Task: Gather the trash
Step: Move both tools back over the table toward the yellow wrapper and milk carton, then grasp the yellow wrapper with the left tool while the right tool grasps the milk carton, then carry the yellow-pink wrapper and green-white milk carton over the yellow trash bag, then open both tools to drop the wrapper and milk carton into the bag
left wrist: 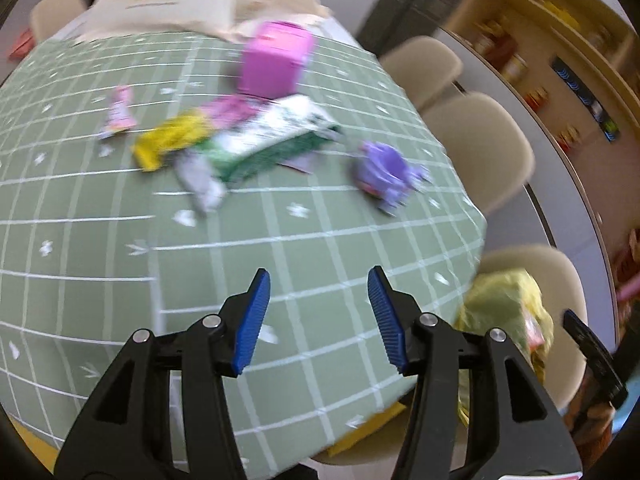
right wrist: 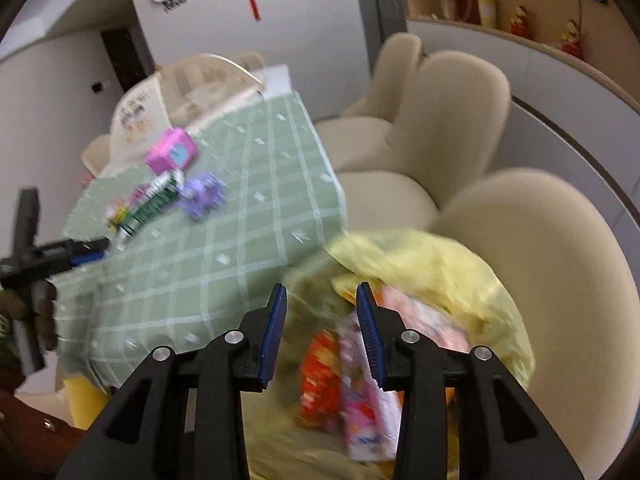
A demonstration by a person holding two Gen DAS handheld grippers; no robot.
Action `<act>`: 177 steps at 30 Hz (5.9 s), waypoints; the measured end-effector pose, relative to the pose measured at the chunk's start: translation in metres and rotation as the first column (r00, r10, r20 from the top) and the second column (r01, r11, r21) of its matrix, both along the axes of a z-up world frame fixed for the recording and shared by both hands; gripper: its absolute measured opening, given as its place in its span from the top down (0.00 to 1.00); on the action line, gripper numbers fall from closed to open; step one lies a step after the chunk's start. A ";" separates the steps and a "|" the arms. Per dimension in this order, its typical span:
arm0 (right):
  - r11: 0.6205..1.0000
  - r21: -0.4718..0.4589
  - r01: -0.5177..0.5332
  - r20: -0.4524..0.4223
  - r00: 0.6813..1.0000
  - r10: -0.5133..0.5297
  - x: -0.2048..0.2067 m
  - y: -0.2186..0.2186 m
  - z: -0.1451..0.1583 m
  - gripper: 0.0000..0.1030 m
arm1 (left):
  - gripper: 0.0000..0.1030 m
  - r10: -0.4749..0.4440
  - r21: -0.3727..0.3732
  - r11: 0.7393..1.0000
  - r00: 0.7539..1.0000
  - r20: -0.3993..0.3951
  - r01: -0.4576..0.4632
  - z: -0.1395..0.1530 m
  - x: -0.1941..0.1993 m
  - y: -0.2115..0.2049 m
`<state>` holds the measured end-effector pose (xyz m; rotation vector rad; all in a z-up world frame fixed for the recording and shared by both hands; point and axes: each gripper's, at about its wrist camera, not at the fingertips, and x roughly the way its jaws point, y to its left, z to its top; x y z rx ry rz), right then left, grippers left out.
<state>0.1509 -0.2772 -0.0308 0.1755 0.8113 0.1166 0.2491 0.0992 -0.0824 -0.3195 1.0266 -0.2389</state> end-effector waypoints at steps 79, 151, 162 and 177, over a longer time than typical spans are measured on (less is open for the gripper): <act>0.990 0.099 -0.101 -0.119 0.986 0.113 0.213 0.265 -0.065 0.43 | 0.95 -0.022 -0.030 0.999 0.992 -0.121 0.018 -0.040 0.072 0.131; 0.985 -0.156 0.080 0.236 0.971 -0.041 -0.032 0.019 0.083 0.51 | 0.98 -0.362 -0.013 0.927 0.902 0.237 0.376 0.108 -0.048 -0.160; 0.956 -0.149 0.252 0.252 0.945 -0.210 -0.085 -0.056 0.077 0.51 | 0.98 -0.543 -0.067 0.828 0.825 0.155 0.557 0.080 -0.059 -0.261; 0.961 -0.086 0.264 0.226 0.944 -0.239 -0.078 -0.076 0.047 0.51 | 0.62 -0.629 -0.056 0.774 0.776 0.044 0.631 0.031 -0.044 -0.316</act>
